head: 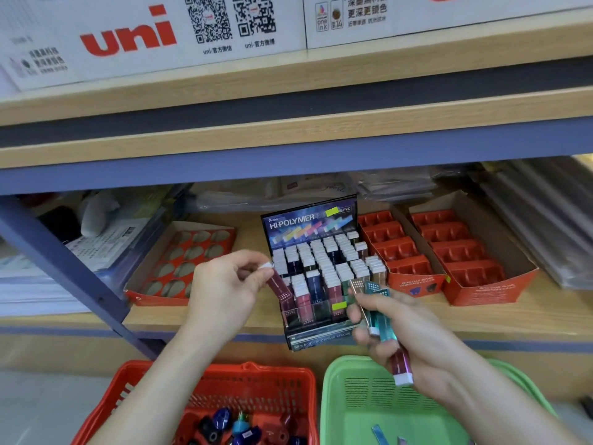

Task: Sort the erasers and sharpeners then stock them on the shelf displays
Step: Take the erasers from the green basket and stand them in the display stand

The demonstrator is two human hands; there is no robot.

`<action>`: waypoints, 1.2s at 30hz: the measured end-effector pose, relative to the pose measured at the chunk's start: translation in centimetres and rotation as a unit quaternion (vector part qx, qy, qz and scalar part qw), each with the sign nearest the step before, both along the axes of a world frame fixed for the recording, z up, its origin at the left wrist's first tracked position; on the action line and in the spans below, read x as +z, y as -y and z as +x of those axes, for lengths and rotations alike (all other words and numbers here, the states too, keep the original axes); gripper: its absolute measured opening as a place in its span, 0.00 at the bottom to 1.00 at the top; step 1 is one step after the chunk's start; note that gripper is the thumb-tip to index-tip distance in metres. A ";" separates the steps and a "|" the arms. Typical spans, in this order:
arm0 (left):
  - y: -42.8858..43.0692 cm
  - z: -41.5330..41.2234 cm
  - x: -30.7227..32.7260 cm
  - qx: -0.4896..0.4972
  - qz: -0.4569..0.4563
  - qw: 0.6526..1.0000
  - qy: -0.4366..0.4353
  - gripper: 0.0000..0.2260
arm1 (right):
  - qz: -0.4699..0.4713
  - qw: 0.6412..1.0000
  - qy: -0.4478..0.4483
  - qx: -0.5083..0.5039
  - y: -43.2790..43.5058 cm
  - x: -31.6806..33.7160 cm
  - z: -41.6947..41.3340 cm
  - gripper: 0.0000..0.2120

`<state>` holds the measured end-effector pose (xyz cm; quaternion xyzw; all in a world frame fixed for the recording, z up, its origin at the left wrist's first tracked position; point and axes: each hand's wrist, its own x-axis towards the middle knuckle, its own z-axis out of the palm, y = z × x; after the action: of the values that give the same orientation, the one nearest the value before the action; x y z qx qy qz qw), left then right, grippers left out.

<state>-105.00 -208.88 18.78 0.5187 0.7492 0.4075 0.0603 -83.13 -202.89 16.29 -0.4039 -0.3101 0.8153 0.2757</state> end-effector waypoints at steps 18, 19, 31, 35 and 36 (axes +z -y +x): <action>0.9 4.1 -2.7 -0.057 0.056 0.995 -0.058 0.05 | 0.164 0.975 0.120 0.090 1.8 0.2 2.0 0.06; 1.3 5.2 -2.2 -0.088 0.033 0.996 0.002 0.05 | 0.177 0.972 0.123 0.095 1.9 0.2 1.9 0.06; 1.7 11.1 -2.8 -0.061 -0.011 0.923 0.380 0.09 | 0.156 0.986 0.061 -0.012 1.1 -0.5 2.5 0.07; 0.9 10.9 -2.1 -0.145 -0.075 0.929 0.331 0.22 | 0.158 0.985 0.064 0.015 0.8 -0.8 3.0 0.08; 0.6 10.8 -1.9 -0.162 -0.083 0.935 0.305 0.23 | 0.158 0.985 0.066 0.019 0.8 -0.8 3.1 0.07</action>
<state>-94.25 -209.53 16.90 0.4767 0.6319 0.4668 0.3944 -80.05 -203.68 15.53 -0.4027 -0.4598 0.7327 0.2994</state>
